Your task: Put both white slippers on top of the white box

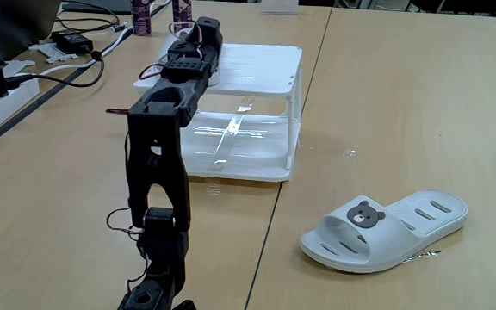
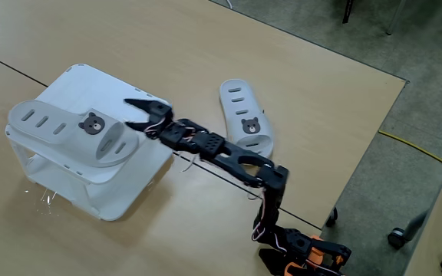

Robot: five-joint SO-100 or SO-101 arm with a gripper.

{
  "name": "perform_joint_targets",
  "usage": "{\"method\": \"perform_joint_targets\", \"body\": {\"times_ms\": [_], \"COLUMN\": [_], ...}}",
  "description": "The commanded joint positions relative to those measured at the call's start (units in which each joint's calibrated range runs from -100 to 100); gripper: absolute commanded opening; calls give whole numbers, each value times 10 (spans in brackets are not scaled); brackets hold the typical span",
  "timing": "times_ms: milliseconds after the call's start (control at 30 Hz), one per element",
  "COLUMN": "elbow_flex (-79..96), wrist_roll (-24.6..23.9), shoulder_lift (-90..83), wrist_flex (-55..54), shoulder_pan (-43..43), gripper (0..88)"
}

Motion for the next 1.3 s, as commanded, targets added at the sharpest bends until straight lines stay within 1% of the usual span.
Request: {"method": "perform_joint_targets", "body": {"times_ms": [0, 100, 200, 300, 433, 467, 533, 600, 633, 800, 1000, 1067, 1167, 1200, 1267], "elbow_flex": [67, 157, 261, 374, 489, 516, 564, 627, 654, 764, 888, 918, 926, 925, 919], "wrist_roll": [4, 4, 4, 4, 4, 4, 4, 4, 4, 4, 4, 4, 4, 4, 4], "shoulder_lift": [-161, -247, -305, -365, -455, -483, -553, -628, -656, -746, -730, -717, -648, -615, -530], "wrist_flex": [-4, -4, -4, -5, -5, -6, -16, -21, -21, -21, -22, -22, -24, -42, -114], "shoulder_pan": [10, 51, 135, 200, 226, 226, 222, 219, 219, 227, 326, 334, 347, 356, 374], "gripper": [299, 295, 299, 294, 290, 266, 180, 26, 5, 7, 7, 7, 7, 7, 7]}}
